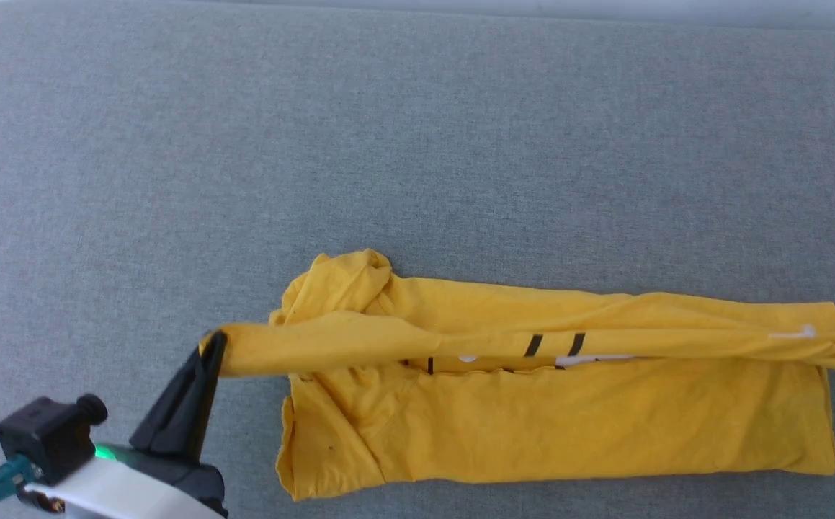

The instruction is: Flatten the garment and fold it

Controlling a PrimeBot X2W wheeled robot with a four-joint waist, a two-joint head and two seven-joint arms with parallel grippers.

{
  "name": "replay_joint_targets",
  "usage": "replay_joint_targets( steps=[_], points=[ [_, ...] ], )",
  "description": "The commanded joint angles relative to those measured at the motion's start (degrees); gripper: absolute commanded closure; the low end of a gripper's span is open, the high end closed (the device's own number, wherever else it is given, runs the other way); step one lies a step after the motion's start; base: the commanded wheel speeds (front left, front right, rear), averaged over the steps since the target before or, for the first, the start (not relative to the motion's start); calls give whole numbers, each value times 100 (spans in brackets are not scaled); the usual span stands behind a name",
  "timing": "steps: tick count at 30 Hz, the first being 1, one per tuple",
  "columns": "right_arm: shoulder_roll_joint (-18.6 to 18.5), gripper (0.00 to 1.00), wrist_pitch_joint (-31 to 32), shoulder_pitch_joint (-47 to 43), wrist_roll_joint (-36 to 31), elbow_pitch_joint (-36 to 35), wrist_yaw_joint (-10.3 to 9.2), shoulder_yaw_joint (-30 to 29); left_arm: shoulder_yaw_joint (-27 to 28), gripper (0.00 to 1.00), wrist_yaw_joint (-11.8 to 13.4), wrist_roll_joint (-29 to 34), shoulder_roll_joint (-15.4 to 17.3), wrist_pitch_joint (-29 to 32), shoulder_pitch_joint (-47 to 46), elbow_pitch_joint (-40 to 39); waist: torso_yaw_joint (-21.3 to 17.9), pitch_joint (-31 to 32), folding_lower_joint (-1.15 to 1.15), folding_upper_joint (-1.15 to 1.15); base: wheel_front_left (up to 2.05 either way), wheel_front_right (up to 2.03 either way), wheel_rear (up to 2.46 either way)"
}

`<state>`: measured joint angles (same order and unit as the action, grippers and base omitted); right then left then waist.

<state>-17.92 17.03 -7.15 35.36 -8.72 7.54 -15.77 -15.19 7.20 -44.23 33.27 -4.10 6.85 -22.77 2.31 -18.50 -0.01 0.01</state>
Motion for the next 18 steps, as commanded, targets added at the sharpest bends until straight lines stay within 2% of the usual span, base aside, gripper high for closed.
replay_joint_targets(
  steps=[1, 10, 13, 18],
  points=[
    [23, 100, -45, -103, 40, 25, -5, -10, -21, 100, 31, -94, -27, 4, 131, 16, -6, 7, 1, -1, 0, 0, 0],
    [74, 100, -5, -361, 52, 92, -5, -149, -47, 100, 119, -456, 51, 315, 676, 9, -22, -9, 1, -1, 0, 0, 0],
    [103, 100, 29, -410, 27, 133, -5, -157, -160, 100, 111, -645, 12, 507, 778, -17, -22, -6, 1, -1, 0, 0, 0],
    [139, 100, 31, -416, -114, 251, -5, -68, -337, 100, 85, -623, -114, 550, 647, 172, -13, 18, 1, -1, 0, 0, 0]
  ],
)
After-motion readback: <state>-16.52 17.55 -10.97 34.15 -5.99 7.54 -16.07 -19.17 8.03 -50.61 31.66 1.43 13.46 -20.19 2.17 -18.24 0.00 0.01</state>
